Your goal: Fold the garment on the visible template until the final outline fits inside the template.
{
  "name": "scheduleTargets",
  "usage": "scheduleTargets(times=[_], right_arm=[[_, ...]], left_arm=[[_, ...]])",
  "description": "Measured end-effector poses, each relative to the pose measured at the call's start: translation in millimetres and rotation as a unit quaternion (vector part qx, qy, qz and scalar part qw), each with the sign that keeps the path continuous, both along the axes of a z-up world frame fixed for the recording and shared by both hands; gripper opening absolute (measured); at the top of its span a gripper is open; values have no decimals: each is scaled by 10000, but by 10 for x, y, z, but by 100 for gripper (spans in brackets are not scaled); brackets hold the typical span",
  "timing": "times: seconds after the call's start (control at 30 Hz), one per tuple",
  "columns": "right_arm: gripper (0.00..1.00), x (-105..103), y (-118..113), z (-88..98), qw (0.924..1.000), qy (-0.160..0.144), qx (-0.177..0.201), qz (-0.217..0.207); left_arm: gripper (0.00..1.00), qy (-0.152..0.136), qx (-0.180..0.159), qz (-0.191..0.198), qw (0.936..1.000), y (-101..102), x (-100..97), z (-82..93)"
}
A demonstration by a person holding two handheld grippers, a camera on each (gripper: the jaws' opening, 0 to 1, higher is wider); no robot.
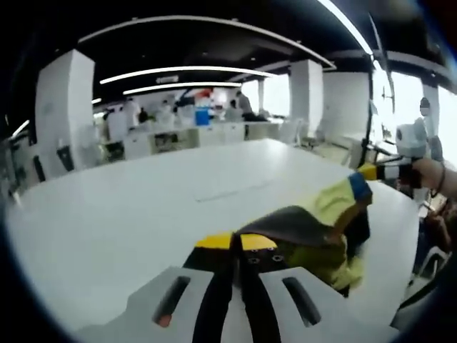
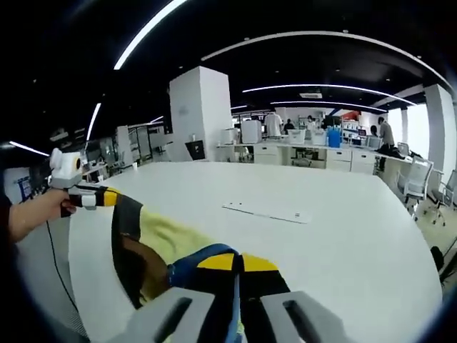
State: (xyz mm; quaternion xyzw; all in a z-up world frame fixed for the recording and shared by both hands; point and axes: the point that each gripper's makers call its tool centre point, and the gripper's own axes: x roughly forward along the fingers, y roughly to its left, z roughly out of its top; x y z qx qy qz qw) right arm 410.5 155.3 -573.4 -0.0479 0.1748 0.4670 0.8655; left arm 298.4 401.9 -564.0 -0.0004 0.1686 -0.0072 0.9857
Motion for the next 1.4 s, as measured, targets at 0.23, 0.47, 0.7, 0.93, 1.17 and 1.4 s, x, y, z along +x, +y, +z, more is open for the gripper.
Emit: scheduleTargets(times=[0.23,0.47,0.7,0.93,1.17,1.4], right_arm=[[0,264,78,54,9999,-125,-21,-60],[0,571,171,-99,9997,-34,-146,-215],[0,923,272,-280,9986,197,-64,-491],[0,1218,369,-563,9970,289,-258,-672],[0,1466,415,-941,9945,533,-433,-793],[0,1547,458,-1206,9916,707,-629,-881]], left_arm=[[0,71,78,-79,9999,83,289,-1],[0,199,22,-128,9997,200,601,-151],[0,174,10,-68,9998,324,895,-287],[0,393,-397,147,9983,408,1152,-589],[0,854,-345,164,9956,448,1304,-1001],[0,1171,-168,179,9928,477,1364,-1252]])
